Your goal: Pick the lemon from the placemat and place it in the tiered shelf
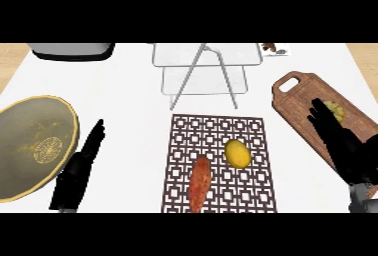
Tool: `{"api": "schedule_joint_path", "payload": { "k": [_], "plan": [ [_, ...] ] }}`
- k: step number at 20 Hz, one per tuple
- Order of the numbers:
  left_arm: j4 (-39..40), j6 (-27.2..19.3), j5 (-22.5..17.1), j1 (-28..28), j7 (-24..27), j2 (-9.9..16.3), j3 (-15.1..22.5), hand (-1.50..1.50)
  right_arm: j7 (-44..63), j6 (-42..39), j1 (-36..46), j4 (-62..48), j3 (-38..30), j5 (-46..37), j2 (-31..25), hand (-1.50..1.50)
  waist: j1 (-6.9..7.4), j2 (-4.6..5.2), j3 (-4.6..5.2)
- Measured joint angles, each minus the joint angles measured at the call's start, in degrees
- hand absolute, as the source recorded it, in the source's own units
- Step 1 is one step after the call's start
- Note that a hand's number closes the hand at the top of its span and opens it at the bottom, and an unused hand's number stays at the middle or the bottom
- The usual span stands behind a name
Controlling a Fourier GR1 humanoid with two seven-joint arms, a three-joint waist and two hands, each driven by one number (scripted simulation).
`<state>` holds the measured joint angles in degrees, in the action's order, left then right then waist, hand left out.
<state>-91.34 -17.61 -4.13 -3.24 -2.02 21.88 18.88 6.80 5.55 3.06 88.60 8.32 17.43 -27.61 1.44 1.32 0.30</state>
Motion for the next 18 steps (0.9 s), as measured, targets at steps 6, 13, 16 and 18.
{"api": "schedule_joint_path", "payload": {
  "k": [6, 13, 16, 18],
  "plan": [
    [4.7, 1.9, -6.6, 0.2, -4.9, -0.8, -5.4, 0.0, -7.9, 0.5, 3.0, 1.4, -5.5, -2.8, -2.6, 1.5, -1.47, -0.98, -0.24],
    [10.8, 6.6, -13.4, 3.3, -10.2, -1.8, -9.5, 0.0, -11.0, 3.5, 0.2, -9.3, -7.6, -9.4, -3.7, -1.5, -1.59, -1.0, -0.24],
    [12.5, 7.7, -13.8, 4.0, -10.8, -2.6, -10.4, 0.0, -15.4, -0.3, -1.5, -10.1, -7.9, -9.7, -3.7, -1.5, -1.62, -1.16, -0.29],
    [14.2, 8.4, -14.0, 4.7, -10.1, -2.7, -11.4, 0.0, -15.3, -3.3, -2.6, -7.5, -7.2, -9.3, -4.6, -1.5, -1.73, -1.33, -0.38]
  ]
}}
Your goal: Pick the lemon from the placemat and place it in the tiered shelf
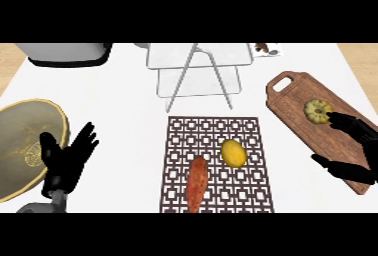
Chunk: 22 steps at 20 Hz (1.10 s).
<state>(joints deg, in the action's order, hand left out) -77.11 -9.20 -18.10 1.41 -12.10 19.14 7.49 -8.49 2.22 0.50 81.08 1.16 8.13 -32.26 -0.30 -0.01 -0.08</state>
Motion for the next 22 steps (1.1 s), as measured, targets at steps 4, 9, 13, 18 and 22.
{"api": "schedule_joint_path", "payload": {
  "k": [4, 9, 13, 18, 22],
  "plan": [
    [-0.4, 1.3, -0.7, -0.4, -0.6, 0.3, -1.1, 0.0, 2.6, -6.7, -2.5, 6.4, 0.5, 1.7, -3.5, -1.5, -0.1, -0.12, 0.05],
    [-0.2, 0.8, 0.3, 0.5, -1.3, -0.6, -1.1, 0.0, 13.9, -10.2, -2.4, 17.4, 3.0, 2.0, -6.5, -1.5, -0.07, -0.2, 0.08],
    [0.3, 1.8, 0.4, 0.5, -0.9, -0.7, -1.5, 0.0, 27.9, -9.0, 1.7, 24.4, 6.7, -0.1, -6.6, -1.5, 0.33, -0.16, 0.11],
    [0.6, 2.1, 1.0, 1.1, -1.6, -1.0, -1.9, 0.0, 43.7, -4.5, 8.3, 28.5, 12.3, -7.1, -3.2, -1.5, 0.69, -0.07, 0.13],
    [1.2, 2.9, 1.1, 1.4, -1.2, -1.1, -2.6, 0.0, 53.8, -3.1, 14.7, 27.0, 16.9, -13.5, 0.2, -1.5, 0.92, -0.04, 0.11]
  ]
}}
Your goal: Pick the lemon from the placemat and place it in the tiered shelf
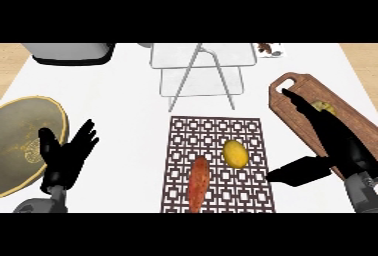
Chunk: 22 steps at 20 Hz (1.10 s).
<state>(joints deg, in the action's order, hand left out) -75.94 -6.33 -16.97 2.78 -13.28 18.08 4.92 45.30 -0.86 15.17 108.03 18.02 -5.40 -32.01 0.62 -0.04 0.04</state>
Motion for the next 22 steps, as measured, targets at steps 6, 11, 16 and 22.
{"api": "schedule_joint_path", "payload": {
  "k": [6, 11, 16, 22],
  "plan": [
    [0.5, 0.5, 1.2, 0.1, 0.1, -0.7, -0.7, 0.0, 9.8, -1.4, 5.5, -3.0, 4.7, -6.3, 6.4, -1.5, -0.19, -0.06, -0.11],
    [-0.1, 0.2, 1.7, 1.0, -1.8, -1.6, -1.2, 0.0, 10.8, -3.6, 6.6, -6.9, 7.1, -9.6, 9.4, -1.5, -0.29, -0.04, -0.12],
    [-0.9, 0.5, 2.7, -0.1, -1.7, -2.2, -1.7, 0.0, 12.8, -4.4, 5.9, -9.1, 9.4, -15.0, 13.0, -1.5, -0.38, -0.04, -0.11],
    [0.0, 1.8, 3.2, 0.4, -1.2, -2.8, -3.2, 0.0, 13.2, -5.1, 5.1, -10.9, 9.3, -21.3, 16.4, -1.5, -0.48, -0.05, -0.12]
  ]
}}
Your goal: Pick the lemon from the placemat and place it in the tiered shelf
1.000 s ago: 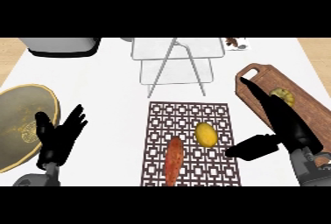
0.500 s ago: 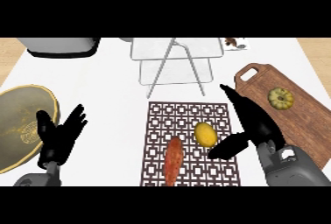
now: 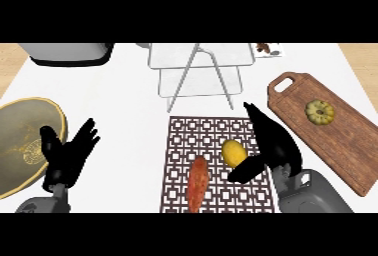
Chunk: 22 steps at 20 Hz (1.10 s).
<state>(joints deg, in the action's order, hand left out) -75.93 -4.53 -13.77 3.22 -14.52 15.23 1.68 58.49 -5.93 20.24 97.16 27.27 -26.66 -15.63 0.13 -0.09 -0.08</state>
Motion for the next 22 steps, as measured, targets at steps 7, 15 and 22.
{"api": "schedule_joint_path", "payload": {
  "k": [7, 15, 22],
  "plan": [
    [-2.1, 0.8, 1.6, -1.6, -1.3, -0.9, -0.6, 0.0, -1.1, -0.6, -2.6, -2.5, -0.6, -6.0, 4.3, -1.5, -0.01, 0.03, 0.03],
    [-0.9, 1.9, 2.9, -0.3, -1.1, -2.2, -2.3, 0.0, -3.9, -0.4, -4.2, -8.5, -2.0, -13.2, 7.6, -1.5, -0.04, 0.02, 0.0],
    [-1.9, 2.9, 3.8, -0.8, -1.8, -2.7, -3.6, 0.0, -9.1, 1.9, -3.2, -15.6, -4.6, -18.3, 10.4, -1.5, 0.03, 0.08, 0.05]
  ]
}}
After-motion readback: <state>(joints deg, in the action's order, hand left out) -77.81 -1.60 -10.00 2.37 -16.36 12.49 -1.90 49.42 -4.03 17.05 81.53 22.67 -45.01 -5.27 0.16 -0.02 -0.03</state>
